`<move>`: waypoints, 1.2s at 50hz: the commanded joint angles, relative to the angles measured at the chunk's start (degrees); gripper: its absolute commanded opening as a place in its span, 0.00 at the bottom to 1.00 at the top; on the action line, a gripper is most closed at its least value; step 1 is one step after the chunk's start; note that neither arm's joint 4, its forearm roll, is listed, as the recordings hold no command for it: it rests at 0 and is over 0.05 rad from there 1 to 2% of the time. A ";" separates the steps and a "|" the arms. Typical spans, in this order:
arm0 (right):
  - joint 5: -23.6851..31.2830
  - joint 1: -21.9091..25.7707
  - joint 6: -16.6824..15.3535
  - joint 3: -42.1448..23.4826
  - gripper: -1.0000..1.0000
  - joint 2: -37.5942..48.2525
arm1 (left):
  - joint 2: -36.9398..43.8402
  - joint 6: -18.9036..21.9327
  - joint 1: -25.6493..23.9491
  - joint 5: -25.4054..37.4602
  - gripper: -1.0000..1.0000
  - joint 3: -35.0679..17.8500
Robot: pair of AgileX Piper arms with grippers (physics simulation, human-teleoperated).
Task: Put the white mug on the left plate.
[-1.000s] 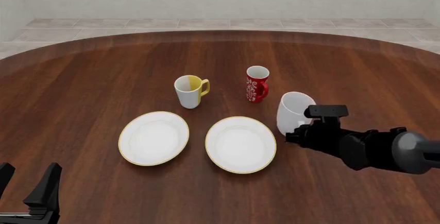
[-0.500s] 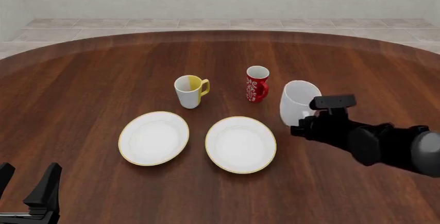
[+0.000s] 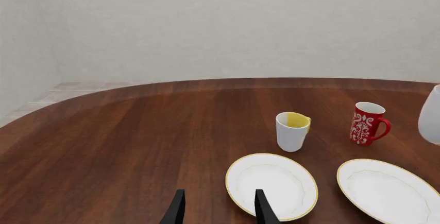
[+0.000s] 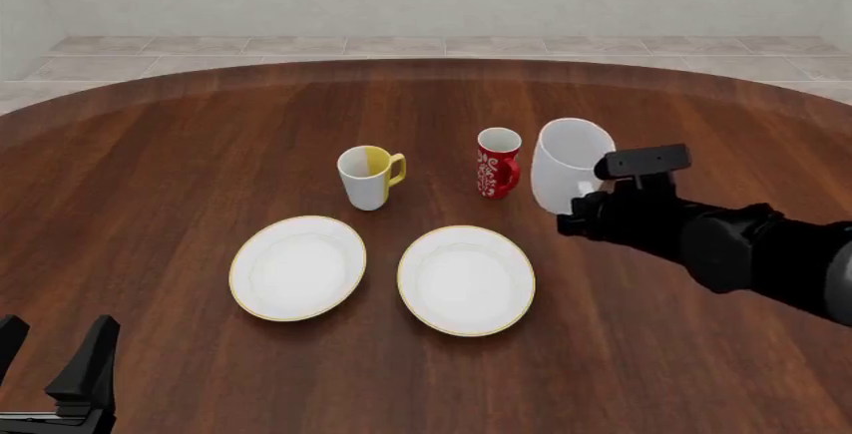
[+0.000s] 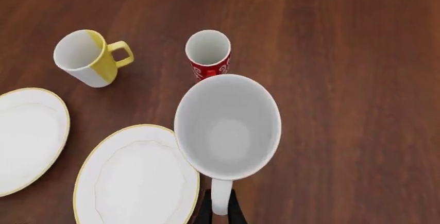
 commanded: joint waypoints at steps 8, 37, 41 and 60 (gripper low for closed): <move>4.05 4.70 -0.89 -7.65 0.00 0.80 | 0.01 -0.01 -0.01 0.00 1.00 0.00; 7.69 14.02 -1.68 -19.90 0.00 8.24 | -0.01 0.00 0.00 0.00 1.00 0.00; 8.80 15.01 -2.09 -21.96 0.00 8.89 | 0.00 0.00 0.00 0.00 1.00 0.00; 12.07 20.46 -2.79 -29.98 0.00 14.25 | 0.01 0.00 0.00 0.00 1.00 0.00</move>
